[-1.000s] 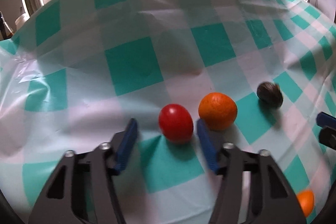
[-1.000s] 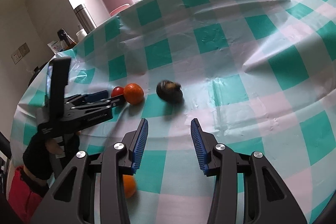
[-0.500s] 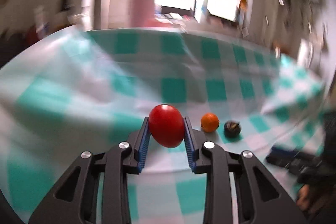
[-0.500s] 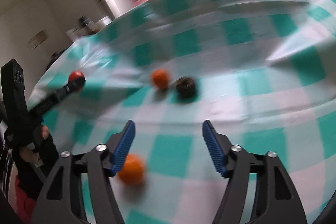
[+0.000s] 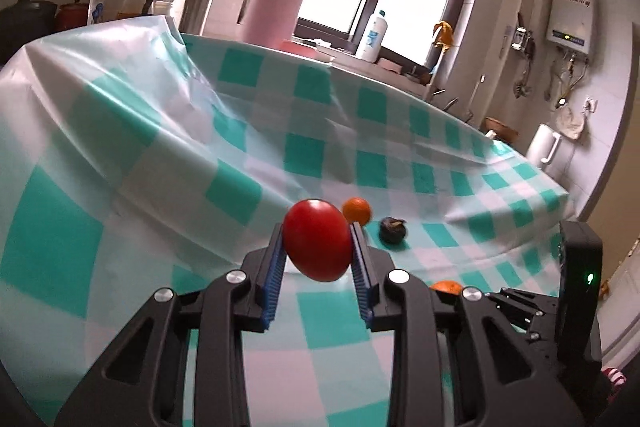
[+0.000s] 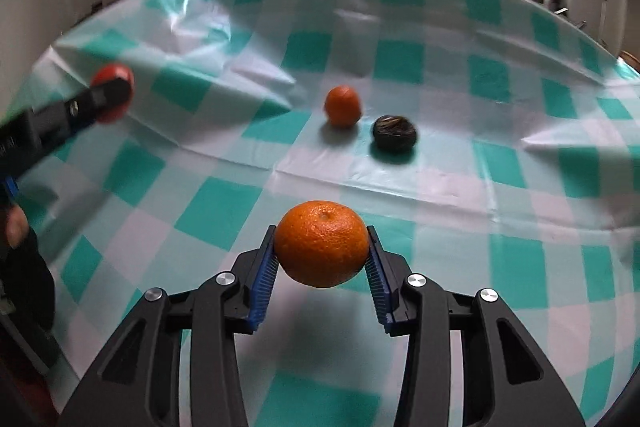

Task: Organize fruits
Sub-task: 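Carry the orange and red tomato off the table over the white box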

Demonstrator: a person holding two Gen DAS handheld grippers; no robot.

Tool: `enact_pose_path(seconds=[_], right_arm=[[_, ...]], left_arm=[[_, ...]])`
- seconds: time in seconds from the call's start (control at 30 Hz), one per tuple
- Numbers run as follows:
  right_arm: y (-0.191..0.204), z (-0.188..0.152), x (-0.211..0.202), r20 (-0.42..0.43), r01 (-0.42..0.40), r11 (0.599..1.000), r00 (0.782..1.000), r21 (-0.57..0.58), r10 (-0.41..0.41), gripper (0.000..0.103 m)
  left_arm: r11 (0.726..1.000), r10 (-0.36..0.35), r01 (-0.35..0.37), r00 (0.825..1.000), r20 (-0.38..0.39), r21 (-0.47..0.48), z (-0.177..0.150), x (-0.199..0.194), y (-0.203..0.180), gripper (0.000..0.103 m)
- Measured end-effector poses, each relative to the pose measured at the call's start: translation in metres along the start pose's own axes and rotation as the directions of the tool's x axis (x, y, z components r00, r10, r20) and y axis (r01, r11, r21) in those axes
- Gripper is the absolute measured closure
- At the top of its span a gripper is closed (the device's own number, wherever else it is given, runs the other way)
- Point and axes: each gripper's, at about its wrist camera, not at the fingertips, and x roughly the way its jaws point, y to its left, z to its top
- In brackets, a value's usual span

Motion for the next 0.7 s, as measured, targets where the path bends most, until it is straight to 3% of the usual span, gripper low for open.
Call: enact_pose_path(seconds=[0.2, 0.4, 0.7], right_arm=[[-0.026, -0.023, -0.043, 0.049, -0.008, 0.998, 0.999, 0.060, 0.005, 0.062], [-0.057, -0.052, -0.081, 0.080, 0.009, 0.994, 0.997, 0.111, -0.018, 0.062], [-0.123, -0.108, -0.144, 0.126, 0.071, 0.970, 0.987, 0.231, -0.103, 0.062]], left_arm=[[0.999, -0.041, 0.041, 0.999, -0.019, 0.007, -0.024, -0.012, -0.025, 0.072], [0.988, -0.094, 0.099, 0.994, -0.046, 0.117, -0.043, -0.019, -0.084, 0.072], [0.933, -0.210, 0.236, 0.970, -0.121, 0.270, -0.077, -0.022, -0.184, 0.072]])
